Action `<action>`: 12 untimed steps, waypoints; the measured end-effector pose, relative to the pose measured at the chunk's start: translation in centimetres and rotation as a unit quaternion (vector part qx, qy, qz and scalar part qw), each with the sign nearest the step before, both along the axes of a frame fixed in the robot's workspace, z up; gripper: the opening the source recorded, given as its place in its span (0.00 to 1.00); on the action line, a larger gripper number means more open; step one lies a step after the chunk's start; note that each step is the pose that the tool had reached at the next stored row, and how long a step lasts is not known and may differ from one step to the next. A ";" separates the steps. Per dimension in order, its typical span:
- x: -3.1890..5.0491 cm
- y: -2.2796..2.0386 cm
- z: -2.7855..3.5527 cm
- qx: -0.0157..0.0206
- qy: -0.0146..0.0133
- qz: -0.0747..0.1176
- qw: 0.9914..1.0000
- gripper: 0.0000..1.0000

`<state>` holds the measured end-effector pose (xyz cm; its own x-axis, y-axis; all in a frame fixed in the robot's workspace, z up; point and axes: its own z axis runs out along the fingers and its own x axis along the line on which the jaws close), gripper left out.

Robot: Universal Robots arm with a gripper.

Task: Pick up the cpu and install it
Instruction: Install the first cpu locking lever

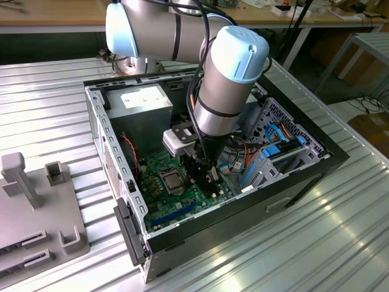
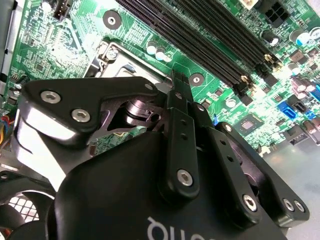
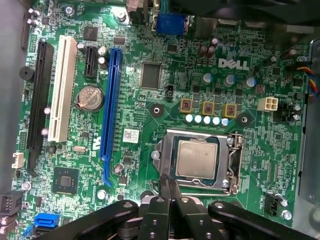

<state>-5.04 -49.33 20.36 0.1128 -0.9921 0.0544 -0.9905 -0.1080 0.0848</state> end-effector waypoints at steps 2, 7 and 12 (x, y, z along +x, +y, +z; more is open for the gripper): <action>0.01 0.00 -0.07 0.000 0.000 0.002 1.000 0.11; 0.06 0.00 -0.15 0.000 0.000 0.007 1.000 0.11; 0.28 0.00 -0.21 0.000 0.000 0.011 1.000 0.11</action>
<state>-4.76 -49.32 20.15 0.1355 -0.9892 0.0551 -0.9878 -0.1306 0.0848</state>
